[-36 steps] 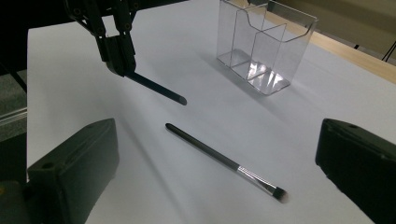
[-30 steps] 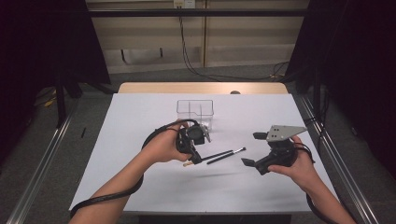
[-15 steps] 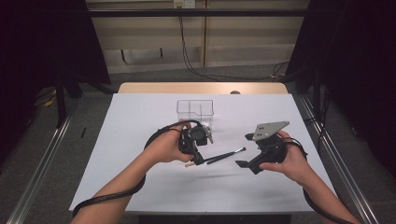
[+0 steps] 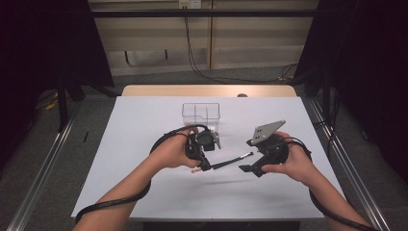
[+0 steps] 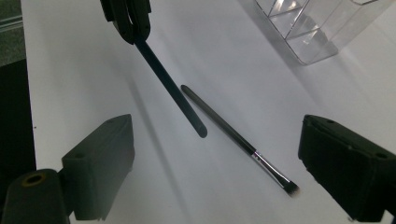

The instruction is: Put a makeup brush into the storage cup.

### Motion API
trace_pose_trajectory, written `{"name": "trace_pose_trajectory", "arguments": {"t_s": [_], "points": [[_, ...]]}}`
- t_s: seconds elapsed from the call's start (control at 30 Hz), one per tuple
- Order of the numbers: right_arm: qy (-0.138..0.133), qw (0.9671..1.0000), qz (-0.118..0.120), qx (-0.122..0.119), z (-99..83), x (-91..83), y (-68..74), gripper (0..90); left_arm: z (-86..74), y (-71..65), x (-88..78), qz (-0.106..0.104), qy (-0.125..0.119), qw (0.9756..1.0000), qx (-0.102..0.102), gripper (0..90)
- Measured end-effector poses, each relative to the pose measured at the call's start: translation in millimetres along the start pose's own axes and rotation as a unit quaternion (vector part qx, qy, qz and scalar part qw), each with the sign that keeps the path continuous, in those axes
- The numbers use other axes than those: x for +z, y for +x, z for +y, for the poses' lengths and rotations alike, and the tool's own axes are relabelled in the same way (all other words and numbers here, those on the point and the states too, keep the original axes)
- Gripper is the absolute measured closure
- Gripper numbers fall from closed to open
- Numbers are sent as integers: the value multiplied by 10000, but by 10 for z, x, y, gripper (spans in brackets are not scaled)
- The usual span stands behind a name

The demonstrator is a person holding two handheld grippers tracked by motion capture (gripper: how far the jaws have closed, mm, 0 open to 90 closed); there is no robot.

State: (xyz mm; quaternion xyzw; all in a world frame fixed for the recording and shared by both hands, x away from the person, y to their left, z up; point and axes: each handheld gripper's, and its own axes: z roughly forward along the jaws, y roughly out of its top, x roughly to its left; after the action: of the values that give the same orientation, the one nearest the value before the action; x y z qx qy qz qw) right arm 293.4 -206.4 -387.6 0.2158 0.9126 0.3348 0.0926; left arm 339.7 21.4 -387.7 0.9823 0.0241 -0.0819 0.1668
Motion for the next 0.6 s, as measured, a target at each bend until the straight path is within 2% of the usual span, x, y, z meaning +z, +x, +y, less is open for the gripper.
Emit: {"name": "trace_pose_trajectory", "arguments": {"t_s": [0.3, 0.4, 0.6], "points": [[203, 9995, 217, -96, 59, 23, -13, 321, 57, 3, -1, -13, 72, 9999, 68, 844], [245, 9991, 358, -18, 67, 35, -16, 369, 73, 1, 4, -10, 68, 9999, 86, 844], [298, 9982, 447, -257, 95, 55, 9, 455, 107, -9, 7, -21, 71, 9999, 138, 845]]}}
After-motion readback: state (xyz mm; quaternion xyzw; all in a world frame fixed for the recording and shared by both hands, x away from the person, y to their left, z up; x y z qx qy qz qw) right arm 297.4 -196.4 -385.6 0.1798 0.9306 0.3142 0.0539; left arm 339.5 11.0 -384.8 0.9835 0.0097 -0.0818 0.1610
